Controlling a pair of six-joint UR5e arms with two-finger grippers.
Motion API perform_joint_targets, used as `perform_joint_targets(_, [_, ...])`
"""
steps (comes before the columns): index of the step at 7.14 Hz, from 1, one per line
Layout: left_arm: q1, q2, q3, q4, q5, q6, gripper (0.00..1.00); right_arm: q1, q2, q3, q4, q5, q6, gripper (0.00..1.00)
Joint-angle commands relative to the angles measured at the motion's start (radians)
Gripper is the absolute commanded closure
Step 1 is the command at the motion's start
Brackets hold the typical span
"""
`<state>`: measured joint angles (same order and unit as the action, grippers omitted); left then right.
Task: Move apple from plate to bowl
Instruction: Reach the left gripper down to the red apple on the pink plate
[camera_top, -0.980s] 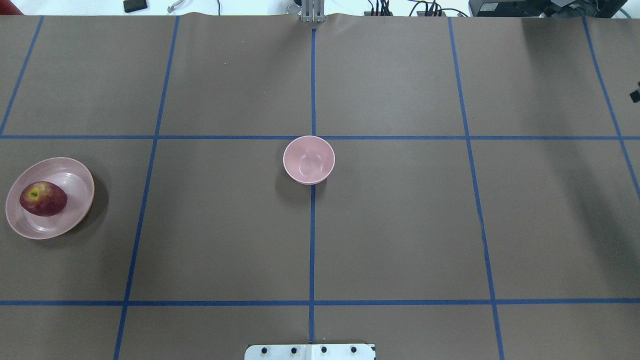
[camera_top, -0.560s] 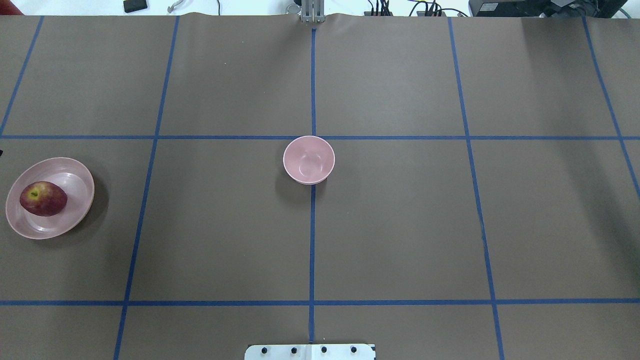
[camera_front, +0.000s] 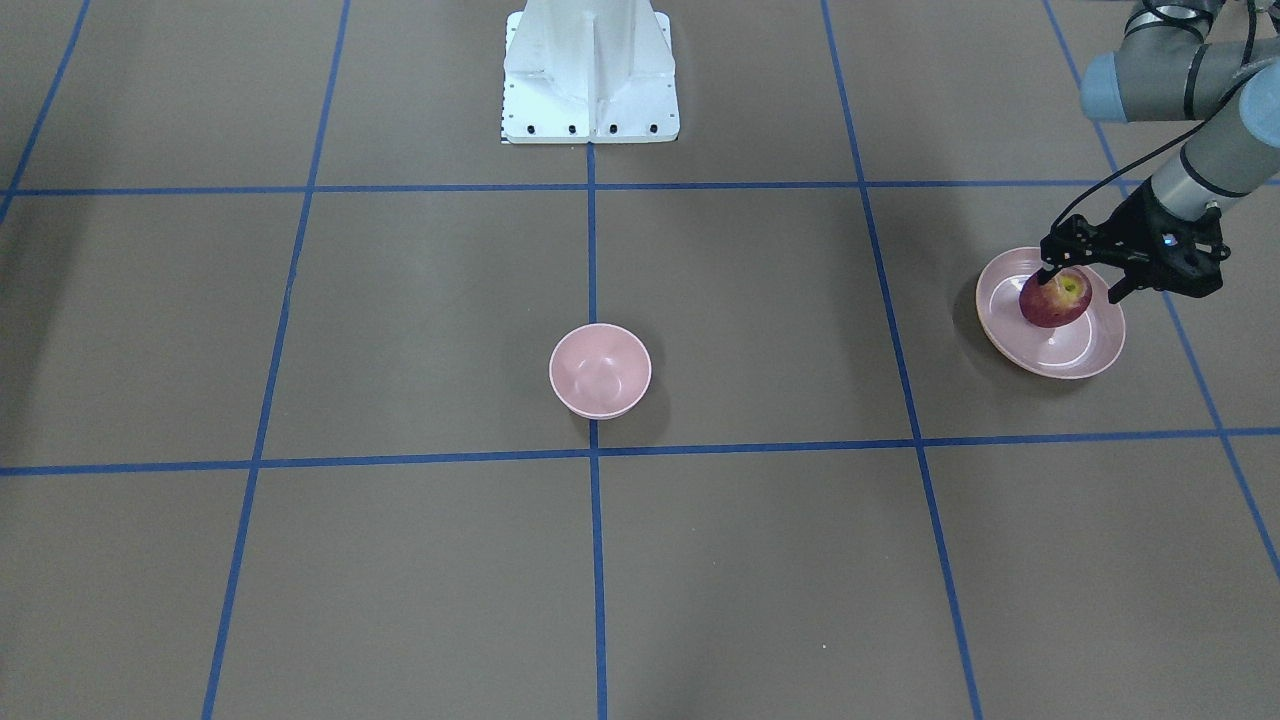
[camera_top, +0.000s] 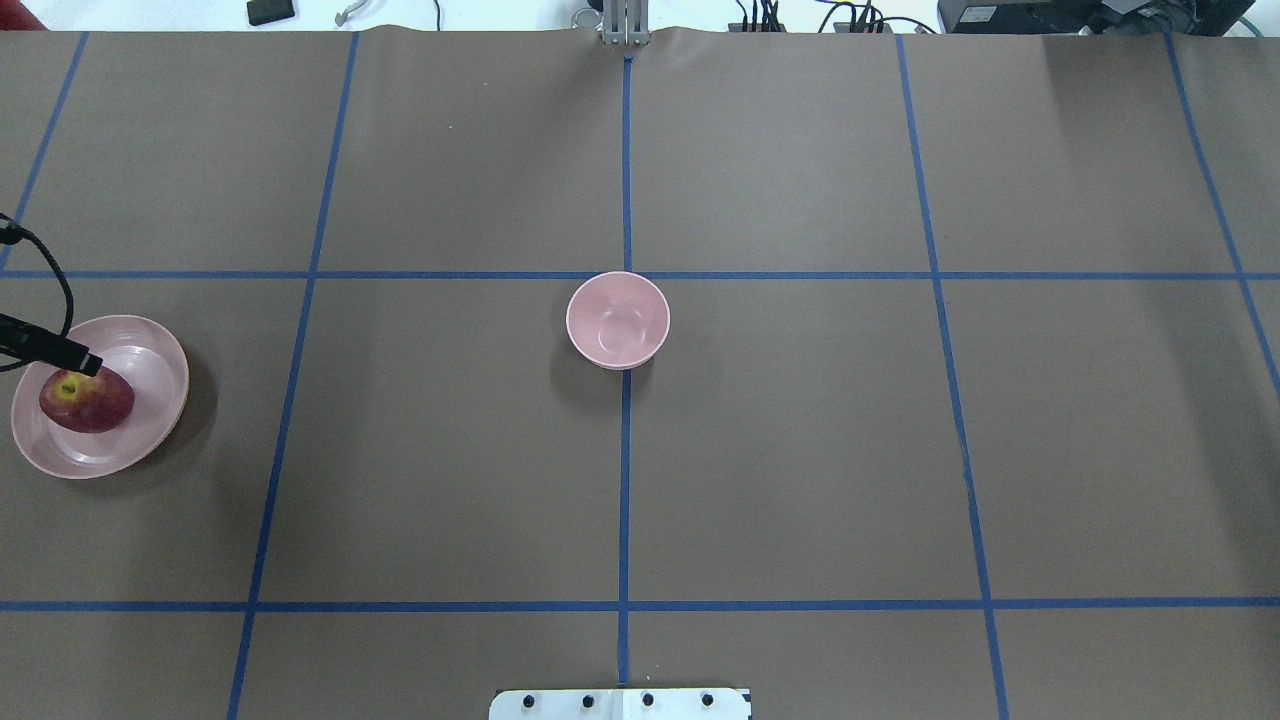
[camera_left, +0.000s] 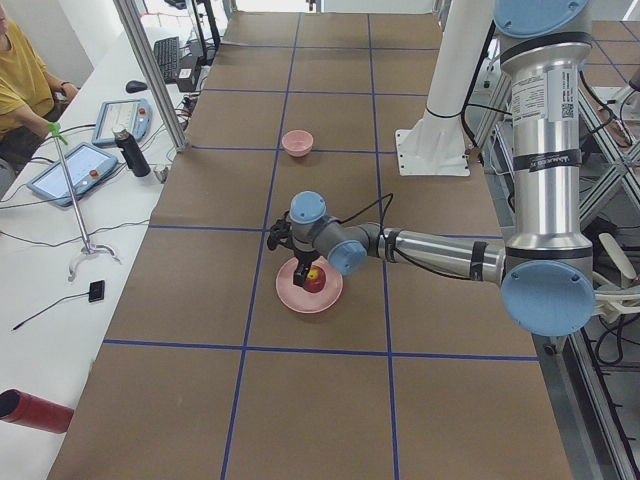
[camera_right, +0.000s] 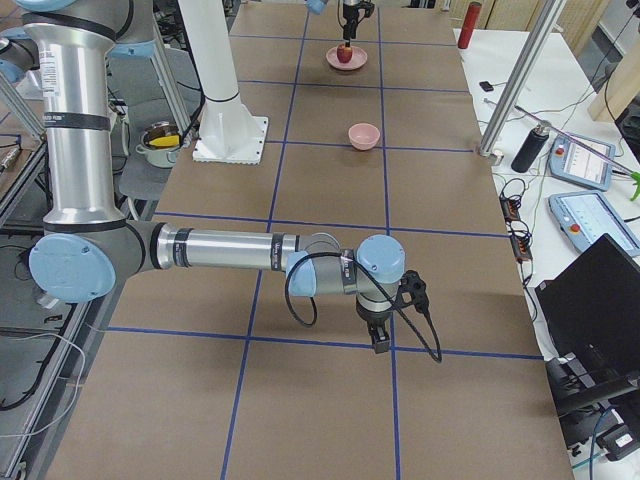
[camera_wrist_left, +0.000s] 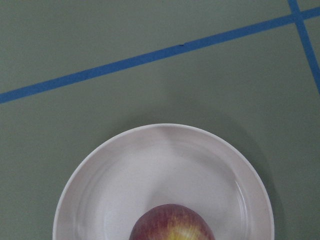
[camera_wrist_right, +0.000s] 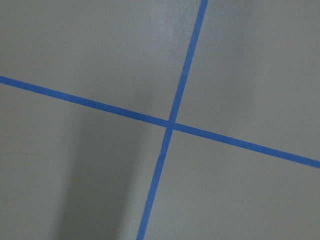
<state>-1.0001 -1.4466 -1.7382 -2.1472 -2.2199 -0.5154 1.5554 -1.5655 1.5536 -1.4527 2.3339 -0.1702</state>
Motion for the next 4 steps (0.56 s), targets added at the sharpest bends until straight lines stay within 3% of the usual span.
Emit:
perform_joint_targets(1, [0.033, 0.015, 0.008, -0.023, 0.026, -0.020, 0.01, 0.000, -0.001, -0.001, 0.000, -0.001, 0.000, 0.00])
perform_joint_targets(4, [0.047, -0.001, 0.080, -0.080, 0.028, -0.020, 0.02, 0.000, -0.001, 0.000, 0.000, -0.002, 0.001, 0.00])
